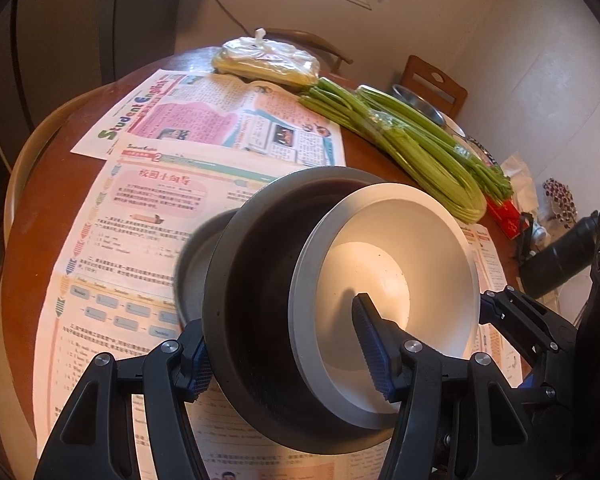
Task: Organize plates and bowls
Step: 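Lower the nested bowls onto the steel plate with the left gripper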
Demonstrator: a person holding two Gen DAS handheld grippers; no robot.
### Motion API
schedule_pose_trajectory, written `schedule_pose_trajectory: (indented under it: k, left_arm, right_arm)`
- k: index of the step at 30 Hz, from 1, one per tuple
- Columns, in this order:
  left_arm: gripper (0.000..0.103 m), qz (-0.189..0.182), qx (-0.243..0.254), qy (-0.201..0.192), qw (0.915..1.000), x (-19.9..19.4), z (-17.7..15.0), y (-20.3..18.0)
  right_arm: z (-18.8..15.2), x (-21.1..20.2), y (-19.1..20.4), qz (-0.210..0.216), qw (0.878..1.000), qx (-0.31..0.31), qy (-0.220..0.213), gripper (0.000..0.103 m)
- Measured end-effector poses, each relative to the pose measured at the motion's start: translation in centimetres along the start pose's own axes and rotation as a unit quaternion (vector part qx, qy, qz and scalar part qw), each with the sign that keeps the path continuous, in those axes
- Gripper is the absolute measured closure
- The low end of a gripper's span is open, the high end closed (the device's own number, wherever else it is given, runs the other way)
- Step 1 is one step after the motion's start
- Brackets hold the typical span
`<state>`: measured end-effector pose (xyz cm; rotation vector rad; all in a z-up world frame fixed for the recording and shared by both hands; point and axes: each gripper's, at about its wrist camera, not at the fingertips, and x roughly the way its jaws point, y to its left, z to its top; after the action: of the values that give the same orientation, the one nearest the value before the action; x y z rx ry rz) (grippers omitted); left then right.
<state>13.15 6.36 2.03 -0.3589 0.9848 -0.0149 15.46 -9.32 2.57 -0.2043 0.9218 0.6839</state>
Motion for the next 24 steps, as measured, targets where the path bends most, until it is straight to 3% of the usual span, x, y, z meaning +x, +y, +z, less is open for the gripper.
schedule_pose_trajectory:
  k: [24]
  left_arm:
    - [0.040,0.012,-0.014,0.017,0.9997,2.7,0.9,3.1]
  right_arm:
    - [1.5,4.7,1.0,0.002,0.999,-0.007,0.042,0.041]
